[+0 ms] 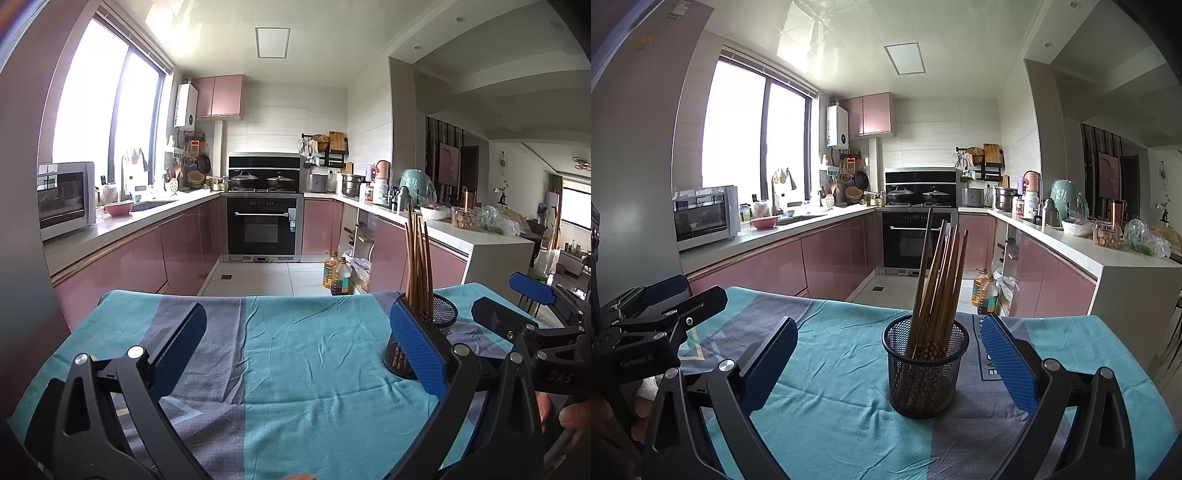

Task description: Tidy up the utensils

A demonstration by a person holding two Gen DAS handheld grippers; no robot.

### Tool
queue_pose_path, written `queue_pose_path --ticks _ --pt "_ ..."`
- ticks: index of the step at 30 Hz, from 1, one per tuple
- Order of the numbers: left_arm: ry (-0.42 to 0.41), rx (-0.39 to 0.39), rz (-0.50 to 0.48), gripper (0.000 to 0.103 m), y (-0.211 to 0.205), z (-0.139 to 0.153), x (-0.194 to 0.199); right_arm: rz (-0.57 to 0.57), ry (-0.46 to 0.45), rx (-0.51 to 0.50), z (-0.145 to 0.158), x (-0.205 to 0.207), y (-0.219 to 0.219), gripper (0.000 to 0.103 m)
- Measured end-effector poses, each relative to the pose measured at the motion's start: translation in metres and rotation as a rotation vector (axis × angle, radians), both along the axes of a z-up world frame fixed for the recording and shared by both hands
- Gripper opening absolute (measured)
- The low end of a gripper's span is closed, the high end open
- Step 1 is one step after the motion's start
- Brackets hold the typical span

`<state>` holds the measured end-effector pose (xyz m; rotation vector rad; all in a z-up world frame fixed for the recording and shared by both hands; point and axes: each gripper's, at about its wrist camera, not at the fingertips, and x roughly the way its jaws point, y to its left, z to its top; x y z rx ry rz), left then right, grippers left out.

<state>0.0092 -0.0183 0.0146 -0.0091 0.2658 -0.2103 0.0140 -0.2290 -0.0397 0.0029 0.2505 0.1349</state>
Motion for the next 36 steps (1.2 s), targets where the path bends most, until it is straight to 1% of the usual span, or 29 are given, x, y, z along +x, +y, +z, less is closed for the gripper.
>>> queue_pose_path --ticks 36 --pt "-0.004 -0.002 0.004 0.098 0.0019 0.0035 -0.0014 0.014 0.003 0.013 -0.0006 0.0 -0.0039 0.096"
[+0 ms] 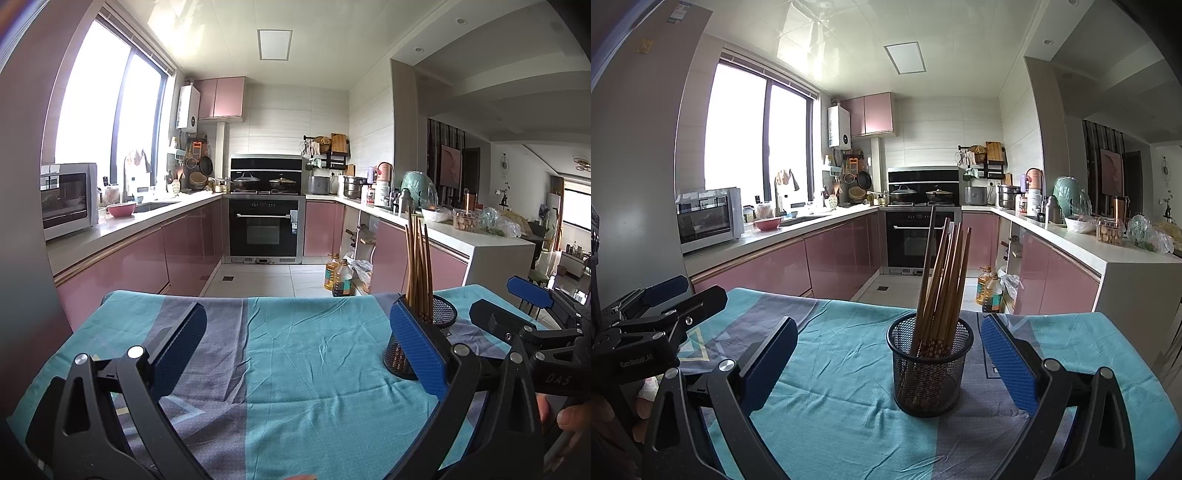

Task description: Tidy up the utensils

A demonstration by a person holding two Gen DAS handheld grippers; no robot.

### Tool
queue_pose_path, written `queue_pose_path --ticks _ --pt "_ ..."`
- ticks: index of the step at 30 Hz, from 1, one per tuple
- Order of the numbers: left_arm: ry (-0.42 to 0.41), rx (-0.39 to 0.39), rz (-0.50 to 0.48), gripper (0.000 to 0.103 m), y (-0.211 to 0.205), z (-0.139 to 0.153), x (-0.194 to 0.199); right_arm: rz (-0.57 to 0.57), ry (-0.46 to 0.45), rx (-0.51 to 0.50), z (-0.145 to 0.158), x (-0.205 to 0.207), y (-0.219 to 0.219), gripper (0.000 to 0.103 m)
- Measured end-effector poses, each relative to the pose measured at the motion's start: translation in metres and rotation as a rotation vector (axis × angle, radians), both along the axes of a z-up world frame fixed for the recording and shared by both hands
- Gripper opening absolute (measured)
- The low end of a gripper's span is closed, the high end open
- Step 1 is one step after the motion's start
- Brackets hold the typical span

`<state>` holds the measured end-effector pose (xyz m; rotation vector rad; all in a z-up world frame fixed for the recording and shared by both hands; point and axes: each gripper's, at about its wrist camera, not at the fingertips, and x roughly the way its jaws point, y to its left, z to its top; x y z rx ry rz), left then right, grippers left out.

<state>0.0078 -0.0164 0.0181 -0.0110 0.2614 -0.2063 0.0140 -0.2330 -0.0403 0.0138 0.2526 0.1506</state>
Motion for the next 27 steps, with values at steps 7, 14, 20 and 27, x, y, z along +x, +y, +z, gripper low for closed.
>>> queue_pose_path --ticks 7,14,20,27 --pt "0.0 0.0 -0.001 0.098 0.0006 0.0012 -0.0008 -0.001 0.0 0.002 -0.0001 0.0 0.0 0.096" --pt "0.001 0.001 0.0 0.098 0.0003 0.0018 -0.0003 -0.005 -0.002 0.003 0.0003 0.001 0.0007 0.096" --pt "0.002 0.001 -0.002 0.098 0.0007 0.0013 -0.0007 -0.005 -0.001 0.005 -0.0006 0.0011 0.0013 0.096" --pt "0.002 0.001 -0.001 0.098 0.0003 0.0012 -0.0007 -0.004 0.0 0.006 -0.0008 0.001 0.0005 0.096"
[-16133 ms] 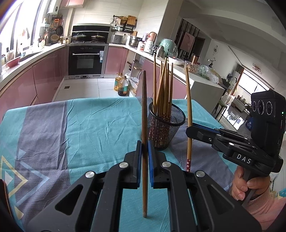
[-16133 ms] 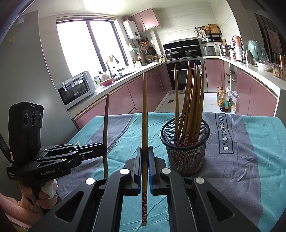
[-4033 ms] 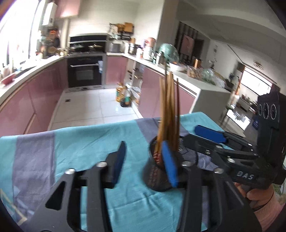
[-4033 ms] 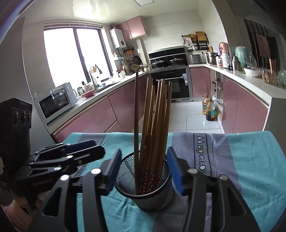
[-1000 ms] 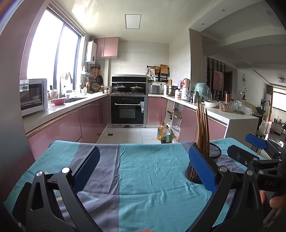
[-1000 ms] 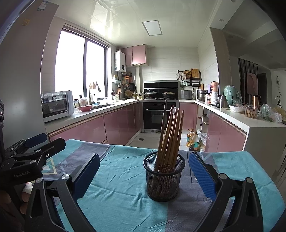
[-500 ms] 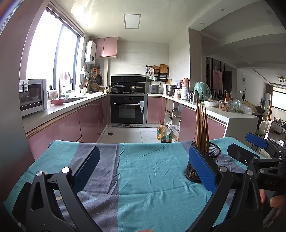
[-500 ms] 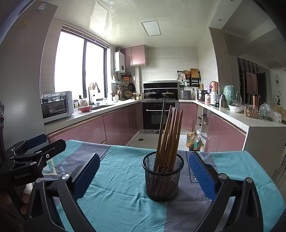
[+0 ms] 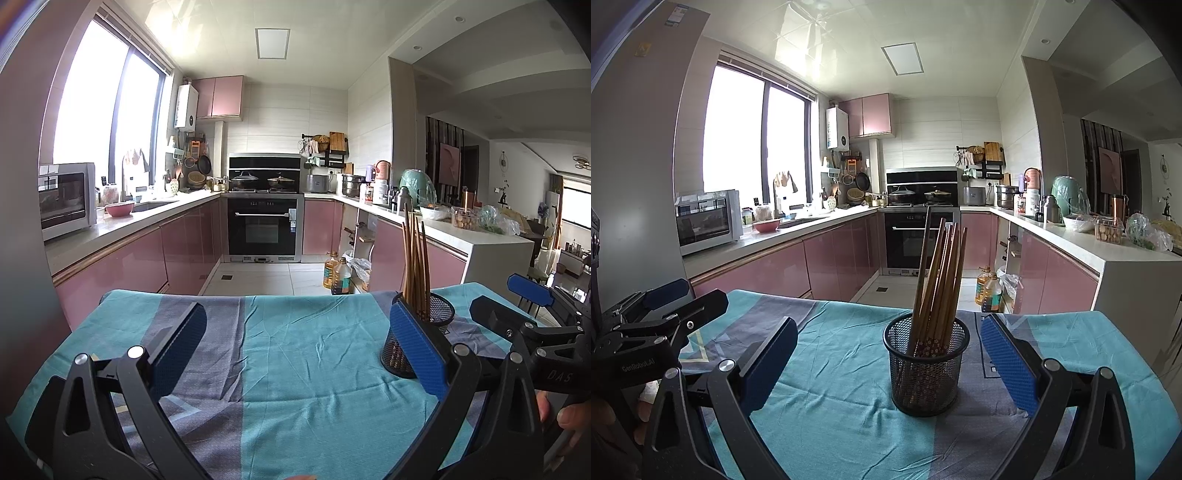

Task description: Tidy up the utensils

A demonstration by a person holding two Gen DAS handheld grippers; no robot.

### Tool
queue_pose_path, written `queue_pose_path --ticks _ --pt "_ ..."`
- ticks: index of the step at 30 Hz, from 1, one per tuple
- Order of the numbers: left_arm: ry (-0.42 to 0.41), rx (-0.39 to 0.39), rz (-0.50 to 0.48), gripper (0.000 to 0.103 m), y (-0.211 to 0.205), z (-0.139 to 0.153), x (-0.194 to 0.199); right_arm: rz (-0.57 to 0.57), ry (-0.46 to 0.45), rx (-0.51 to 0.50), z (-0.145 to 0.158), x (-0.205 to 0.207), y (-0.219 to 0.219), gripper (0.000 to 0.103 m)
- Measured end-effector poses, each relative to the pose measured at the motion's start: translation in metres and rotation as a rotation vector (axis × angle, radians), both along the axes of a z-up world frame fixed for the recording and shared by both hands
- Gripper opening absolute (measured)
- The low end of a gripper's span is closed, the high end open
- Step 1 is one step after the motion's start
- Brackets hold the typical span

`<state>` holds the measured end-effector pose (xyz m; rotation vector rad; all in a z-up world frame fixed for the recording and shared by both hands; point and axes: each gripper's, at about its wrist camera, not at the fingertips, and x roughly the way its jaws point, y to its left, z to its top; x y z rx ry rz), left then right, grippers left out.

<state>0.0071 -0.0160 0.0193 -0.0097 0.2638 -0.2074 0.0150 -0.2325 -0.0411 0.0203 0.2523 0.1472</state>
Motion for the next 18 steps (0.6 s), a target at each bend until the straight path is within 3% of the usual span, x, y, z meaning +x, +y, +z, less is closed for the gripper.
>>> queue_pose_path --ticks 18 --pt "0.004 0.0 -0.002 0.098 -0.0008 -0.0019 -0.0004 -0.001 -0.001 0.001 -0.0003 -0.0014 0.0015 0.096"
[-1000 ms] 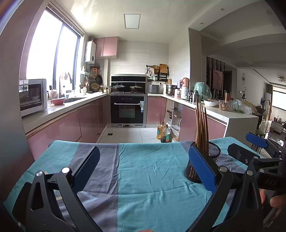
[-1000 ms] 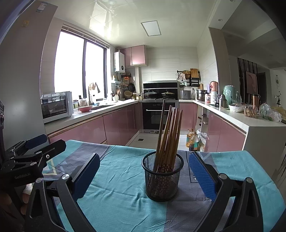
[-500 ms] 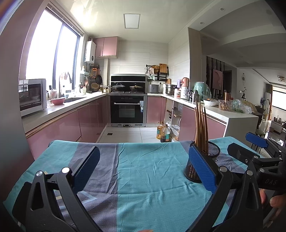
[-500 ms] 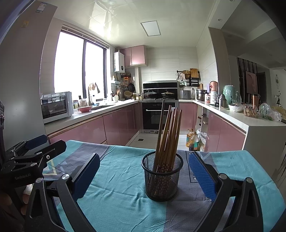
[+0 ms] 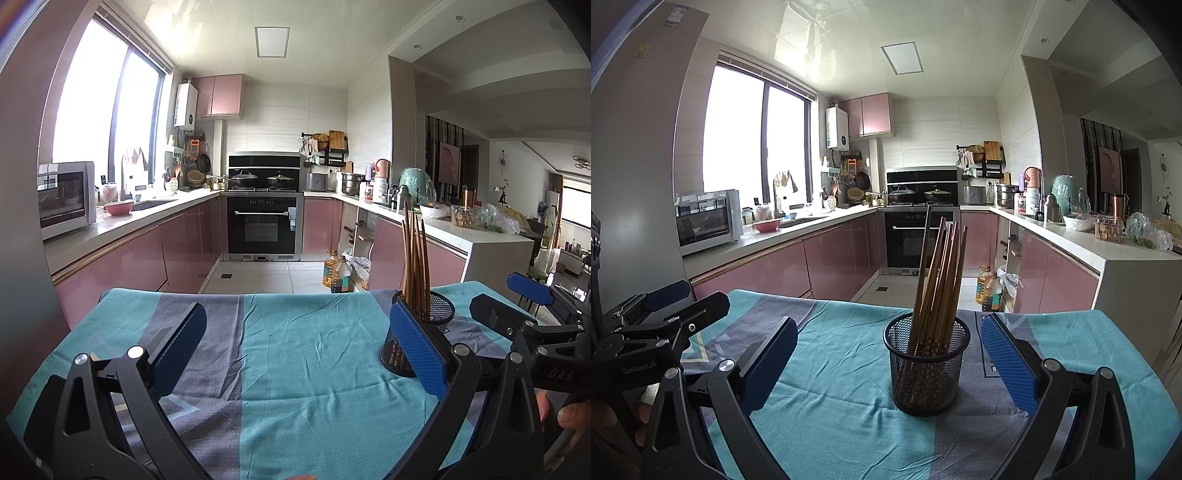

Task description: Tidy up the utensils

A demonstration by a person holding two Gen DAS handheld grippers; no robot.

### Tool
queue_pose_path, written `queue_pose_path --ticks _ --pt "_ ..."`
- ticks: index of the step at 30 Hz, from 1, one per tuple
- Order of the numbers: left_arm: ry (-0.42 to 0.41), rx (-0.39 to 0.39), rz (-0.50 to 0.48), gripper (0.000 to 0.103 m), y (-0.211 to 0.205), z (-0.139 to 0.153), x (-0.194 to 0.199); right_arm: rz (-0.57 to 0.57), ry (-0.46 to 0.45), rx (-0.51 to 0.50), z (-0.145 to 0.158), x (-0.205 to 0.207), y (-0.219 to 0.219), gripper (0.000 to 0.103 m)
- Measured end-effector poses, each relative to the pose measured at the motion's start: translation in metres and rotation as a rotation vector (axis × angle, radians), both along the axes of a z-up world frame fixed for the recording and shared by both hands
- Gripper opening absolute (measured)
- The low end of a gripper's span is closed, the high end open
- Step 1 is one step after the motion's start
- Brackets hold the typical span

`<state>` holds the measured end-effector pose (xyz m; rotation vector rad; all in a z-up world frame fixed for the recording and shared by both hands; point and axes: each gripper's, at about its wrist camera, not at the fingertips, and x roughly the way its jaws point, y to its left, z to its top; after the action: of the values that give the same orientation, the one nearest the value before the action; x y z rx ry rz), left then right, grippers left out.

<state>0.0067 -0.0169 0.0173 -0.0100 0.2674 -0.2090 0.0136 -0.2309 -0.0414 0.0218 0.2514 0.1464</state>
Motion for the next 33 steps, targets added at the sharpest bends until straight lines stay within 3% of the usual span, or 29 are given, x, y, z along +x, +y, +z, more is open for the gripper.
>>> queue_pose_path --ticks 33 --pt "0.007 -0.003 -0.004 0.098 0.0017 -0.0019 -0.0006 0.004 0.008 0.011 -0.0012 0.0006 -0.0031 0.096"
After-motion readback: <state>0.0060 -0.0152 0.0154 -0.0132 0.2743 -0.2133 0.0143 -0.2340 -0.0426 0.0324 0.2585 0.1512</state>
